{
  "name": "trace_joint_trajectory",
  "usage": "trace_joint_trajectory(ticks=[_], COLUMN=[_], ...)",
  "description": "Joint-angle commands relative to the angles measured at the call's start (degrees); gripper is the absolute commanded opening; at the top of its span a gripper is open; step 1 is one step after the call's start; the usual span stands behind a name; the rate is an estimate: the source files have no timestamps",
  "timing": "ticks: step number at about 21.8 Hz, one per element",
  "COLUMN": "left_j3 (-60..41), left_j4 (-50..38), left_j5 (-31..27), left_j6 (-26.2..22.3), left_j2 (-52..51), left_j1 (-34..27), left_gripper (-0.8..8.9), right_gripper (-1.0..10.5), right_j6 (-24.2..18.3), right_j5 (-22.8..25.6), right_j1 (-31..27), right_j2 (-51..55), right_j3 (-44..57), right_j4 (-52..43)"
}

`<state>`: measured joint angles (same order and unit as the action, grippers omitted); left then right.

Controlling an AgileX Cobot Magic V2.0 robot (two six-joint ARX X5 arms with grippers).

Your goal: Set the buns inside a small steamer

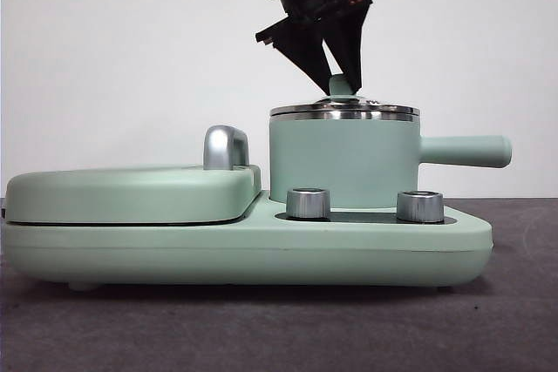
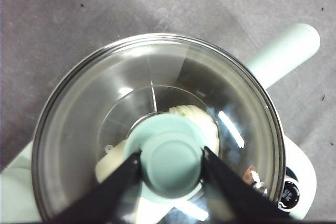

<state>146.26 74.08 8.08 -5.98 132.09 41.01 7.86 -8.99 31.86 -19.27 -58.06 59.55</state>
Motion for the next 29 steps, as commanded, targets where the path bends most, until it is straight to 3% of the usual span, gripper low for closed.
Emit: trace_joint_trajectory(ticks=[1,3,7,10,12,18,22,29], left_j3=[2.4,3.9,11.2,11.3,8.2,-22.8,-45.5,-75.1], left_j4=[-0.3,1.0,8.6,10.4,10.6,10.6,9.8,-9.4], left_j5=[0.5,0.5,0.5,0.7,1.6,1.9,1.8,1.8], left_j6=[1.5,3.6,7.5,11.6,11.7,8.4,8.3,13.5], left_j2=[2.5,2.3,1.7,-3.1,-8.5,-33.9,-49.6,-72.1], left_j1=[0.8,0.8,0.4,-0.4,-0.5,-0.5,-0.7,-0.9], left_gripper=[4.70,5.34,5.32,5.31,5.31,5.31,5.28,5.28], right_gripper=[5.1,5.1,5.1,5.1,5.1,5.1,5.1,5.1], right_j6=[0.5,0.5,0.5,0.5,0.5,0.5,-1.1,-1.4], right_j5=[0.0,0.0,0.0,0.0,-0.1,-0.6,-5.4,-12.3], right_j1=[0.4,0.4,0.4,0.4,0.4,0.4,0.4,0.4], right_j2=[0.0,0.0,0.0,0.0,0.0,-0.1,-0.2,-0.2], right_j3=[-0.4,-0.4,-0.4,-0.4,-0.4,-0.3,0.9,5.6], right_j4=[-0.6,-0.6,-0.5,-0.3,-0.3,-0.4,-0.7,-3.4])
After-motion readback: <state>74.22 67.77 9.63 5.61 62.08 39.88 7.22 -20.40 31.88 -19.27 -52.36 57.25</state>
